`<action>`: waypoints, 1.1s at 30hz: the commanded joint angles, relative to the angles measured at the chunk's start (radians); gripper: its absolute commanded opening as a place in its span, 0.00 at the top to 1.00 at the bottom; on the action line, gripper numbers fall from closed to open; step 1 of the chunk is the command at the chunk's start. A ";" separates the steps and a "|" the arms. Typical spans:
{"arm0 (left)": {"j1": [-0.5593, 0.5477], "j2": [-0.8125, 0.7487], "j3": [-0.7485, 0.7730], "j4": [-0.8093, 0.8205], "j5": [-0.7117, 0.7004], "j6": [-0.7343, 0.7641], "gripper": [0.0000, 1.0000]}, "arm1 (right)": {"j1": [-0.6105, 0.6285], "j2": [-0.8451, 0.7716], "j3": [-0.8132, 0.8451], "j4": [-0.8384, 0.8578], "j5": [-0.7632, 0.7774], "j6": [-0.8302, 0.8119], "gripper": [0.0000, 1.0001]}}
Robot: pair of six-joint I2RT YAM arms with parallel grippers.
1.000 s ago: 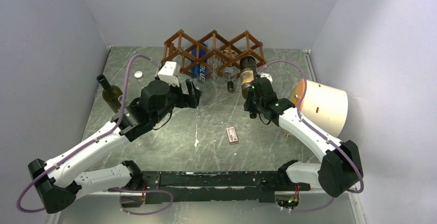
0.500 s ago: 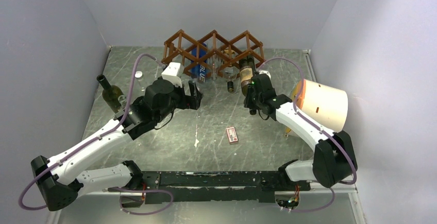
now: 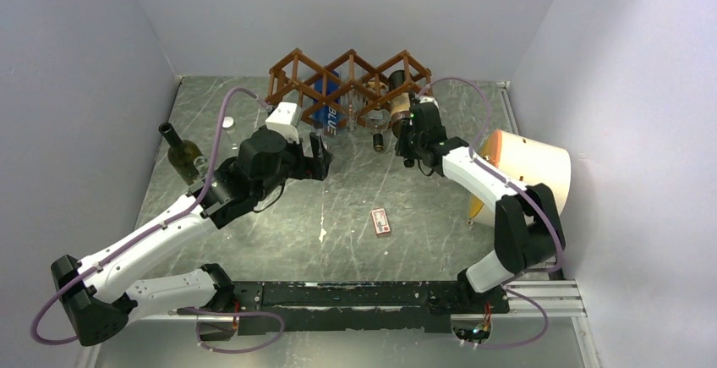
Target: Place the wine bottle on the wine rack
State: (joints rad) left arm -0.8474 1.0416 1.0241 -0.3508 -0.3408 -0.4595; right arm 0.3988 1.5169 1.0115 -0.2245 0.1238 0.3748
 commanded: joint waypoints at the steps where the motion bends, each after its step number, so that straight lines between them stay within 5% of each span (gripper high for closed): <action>1: 0.003 -0.015 0.030 -0.019 -0.009 0.011 0.06 | -0.025 0.038 0.094 0.157 -0.028 -0.033 1.00; 16: 0.004 -0.011 0.031 -0.023 -0.017 0.005 0.06 | -0.063 0.162 0.215 0.140 -0.087 -0.027 1.00; 21: 0.004 0.004 0.064 -0.060 0.004 0.007 0.06 | -0.066 0.211 0.276 0.103 -0.075 -0.047 0.83; 33: 0.004 0.011 0.097 -0.075 0.043 0.045 0.06 | -0.072 0.304 0.369 0.074 -0.017 -0.066 0.62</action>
State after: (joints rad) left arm -0.8474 1.0504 1.0817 -0.4091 -0.3233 -0.4347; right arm 0.3241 1.8107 1.3354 -0.2413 0.0944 0.3130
